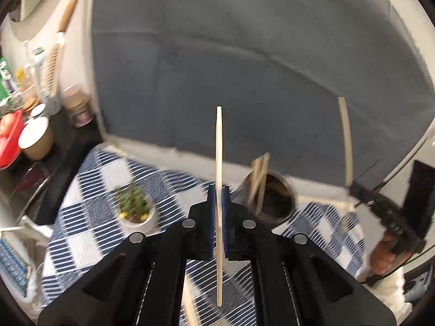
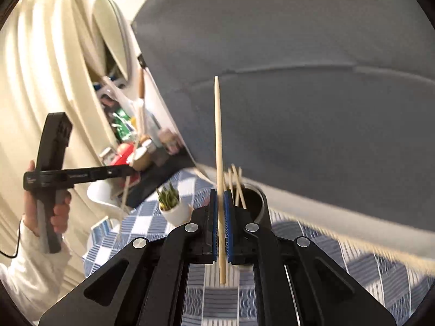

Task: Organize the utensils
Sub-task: 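Lift and carry both held chopsticks upright over the black cup, then lower both chopsticks into the black cup and open both tools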

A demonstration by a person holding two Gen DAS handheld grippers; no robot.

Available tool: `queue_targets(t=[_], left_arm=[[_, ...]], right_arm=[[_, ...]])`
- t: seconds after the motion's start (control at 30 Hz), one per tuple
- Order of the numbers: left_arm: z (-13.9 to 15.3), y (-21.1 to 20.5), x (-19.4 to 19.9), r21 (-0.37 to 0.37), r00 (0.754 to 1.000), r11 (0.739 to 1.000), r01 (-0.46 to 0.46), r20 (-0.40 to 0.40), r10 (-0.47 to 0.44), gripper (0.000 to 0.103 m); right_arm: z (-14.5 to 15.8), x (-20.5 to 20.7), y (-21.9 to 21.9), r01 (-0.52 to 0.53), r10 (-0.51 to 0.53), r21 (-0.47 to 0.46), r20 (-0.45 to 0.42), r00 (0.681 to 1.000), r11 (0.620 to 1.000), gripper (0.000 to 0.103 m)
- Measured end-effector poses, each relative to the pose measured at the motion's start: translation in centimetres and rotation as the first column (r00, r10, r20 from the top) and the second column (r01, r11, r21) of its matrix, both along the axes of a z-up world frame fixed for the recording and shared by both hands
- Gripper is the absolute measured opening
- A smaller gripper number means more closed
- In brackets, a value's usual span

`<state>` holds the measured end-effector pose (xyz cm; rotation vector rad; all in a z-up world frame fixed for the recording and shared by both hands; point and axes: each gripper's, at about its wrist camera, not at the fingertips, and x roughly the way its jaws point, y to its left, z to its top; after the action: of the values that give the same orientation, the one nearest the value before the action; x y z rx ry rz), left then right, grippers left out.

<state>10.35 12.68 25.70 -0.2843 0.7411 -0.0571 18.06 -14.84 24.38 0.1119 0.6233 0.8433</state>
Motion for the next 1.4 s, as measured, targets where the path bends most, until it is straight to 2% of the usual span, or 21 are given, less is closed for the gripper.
queue_targets(t=[0.1,0.33,0.43,0.53,0.67,0.77,0.93,1.1,1.4], left_arm=[[0.6,-1.2,1.7,-0.027,0.999,1.0,0.015,0.043,-0.013,0.005],[0.5,-2.8,5.7,-0.061,0.997,0.998,0.016,0.073,-0.012,0.005],[0.3,-2.9,7.0,-0.097,0.995,0.995,0.018,0.1,-0.008,0.005],[0.2,-3.4,7.7,-0.117,0.988,0.993,0.011,0.155,0.008,0.005],[-1.0,-4.1,8.1,-0.169,0.963,0.985,0.044,0.271,0.003,0.005],[-2.6,-4.4,8.2,-0.15,0.955,0.988,0.039,0.295,0.007,0.005],[-5.4,-5.0,8.4,-0.129,0.964,0.991,0.033,0.264,0.003,0.005],[-6.8,-5.4,7.9,-0.14,0.971,0.988,0.066,0.238,-0.031,0.005],[-8.2,-5.8,6.9,-0.08,0.983,0.995,0.067,0.176,-0.052,0.005]], right_arm=[[-0.5,1.6,0.6,-0.035,0.035,0.03,0.014,0.999,0.999,0.005],[-3.4,5.5,2.2,-0.101,0.102,0.118,-0.003,0.995,0.988,0.005],[-4.6,6.9,2.6,-0.12,0.121,0.146,-0.003,0.993,0.982,0.005],[-5.4,7.5,2.5,-0.132,0.135,0.173,-0.001,0.991,0.976,0.005],[-6.5,7.4,2.8,-0.143,0.143,0.169,0.014,0.99,0.975,0.005],[-7.4,7.2,2.7,-0.139,0.138,0.13,0.014,0.99,0.982,0.005],[-8.5,6.8,2.7,-0.135,0.136,0.089,0.004,0.991,0.987,0.005],[-9.3,6.5,2.6,-0.129,0.129,0.064,-0.007,0.992,0.99,0.005],[-9.2,4.7,3.4,-0.114,0.115,-0.055,0.025,0.993,0.992,0.008]])
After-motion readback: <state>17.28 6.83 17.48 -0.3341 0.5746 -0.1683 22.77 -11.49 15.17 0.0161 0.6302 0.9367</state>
